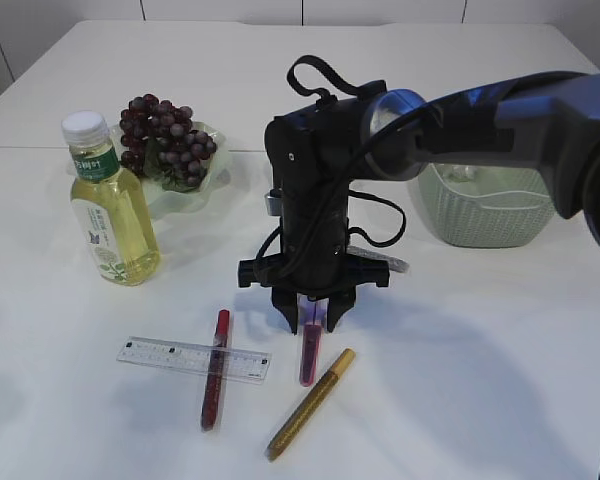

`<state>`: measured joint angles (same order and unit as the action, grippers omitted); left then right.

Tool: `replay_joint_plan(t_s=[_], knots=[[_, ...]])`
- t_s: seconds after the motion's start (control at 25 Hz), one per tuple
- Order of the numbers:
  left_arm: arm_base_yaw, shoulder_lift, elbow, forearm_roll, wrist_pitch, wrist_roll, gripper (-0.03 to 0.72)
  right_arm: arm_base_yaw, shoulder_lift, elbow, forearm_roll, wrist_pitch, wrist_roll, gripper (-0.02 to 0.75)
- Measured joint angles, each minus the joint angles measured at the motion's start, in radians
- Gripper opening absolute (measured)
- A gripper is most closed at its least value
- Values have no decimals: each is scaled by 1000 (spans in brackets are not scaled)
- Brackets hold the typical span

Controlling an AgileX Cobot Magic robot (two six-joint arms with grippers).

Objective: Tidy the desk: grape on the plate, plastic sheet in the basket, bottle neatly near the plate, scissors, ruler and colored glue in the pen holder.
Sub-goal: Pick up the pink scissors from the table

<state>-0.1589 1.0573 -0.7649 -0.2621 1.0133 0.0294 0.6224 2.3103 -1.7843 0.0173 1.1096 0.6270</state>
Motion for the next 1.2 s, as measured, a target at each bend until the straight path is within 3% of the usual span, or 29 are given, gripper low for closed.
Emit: replay_joint_plan(t_s=[0.56,0.84,1.2], knots=[[0,0,0,0,0,0,417,0,10,0,6,-5,0,351],[0,0,0,0,0,0,417,0,10,0,10,-6,0,207],[0,0,0,0,0,0,417,0,10,-2,19,-6,0,187]])
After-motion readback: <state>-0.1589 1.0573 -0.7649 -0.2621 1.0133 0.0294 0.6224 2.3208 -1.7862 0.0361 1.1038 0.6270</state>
